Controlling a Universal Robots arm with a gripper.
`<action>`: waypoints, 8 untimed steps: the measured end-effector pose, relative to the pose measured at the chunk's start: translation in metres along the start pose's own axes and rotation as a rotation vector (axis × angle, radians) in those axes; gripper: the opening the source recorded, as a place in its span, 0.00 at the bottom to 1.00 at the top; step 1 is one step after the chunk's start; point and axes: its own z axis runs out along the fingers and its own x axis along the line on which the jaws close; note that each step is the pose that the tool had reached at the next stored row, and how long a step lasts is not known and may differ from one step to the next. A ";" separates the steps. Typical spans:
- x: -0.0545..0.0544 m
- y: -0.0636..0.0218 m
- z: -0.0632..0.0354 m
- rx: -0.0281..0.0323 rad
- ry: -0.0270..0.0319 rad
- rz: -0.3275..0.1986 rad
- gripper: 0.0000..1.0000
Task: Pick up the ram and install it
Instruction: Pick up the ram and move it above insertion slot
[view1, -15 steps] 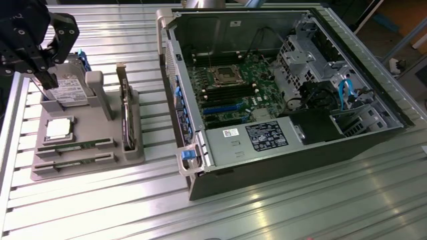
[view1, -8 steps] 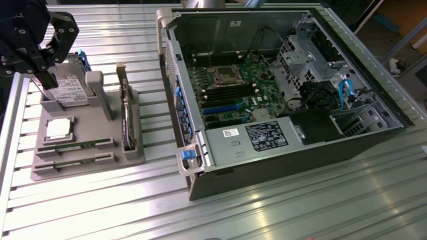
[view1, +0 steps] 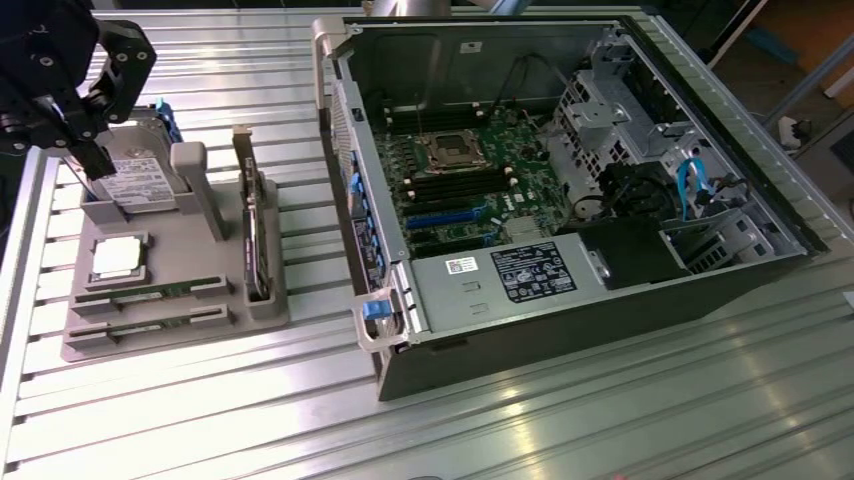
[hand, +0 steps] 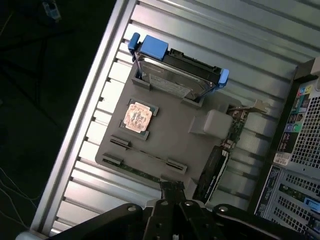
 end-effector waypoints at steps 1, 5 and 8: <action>0.000 0.0000 0.0000 -0.0002 0.0004 -0.010 0.11; 0.000 0.0000 0.0000 -0.0012 0.0020 -0.049 0.11; 0.000 0.0000 0.0000 -0.0019 0.0032 -0.079 0.11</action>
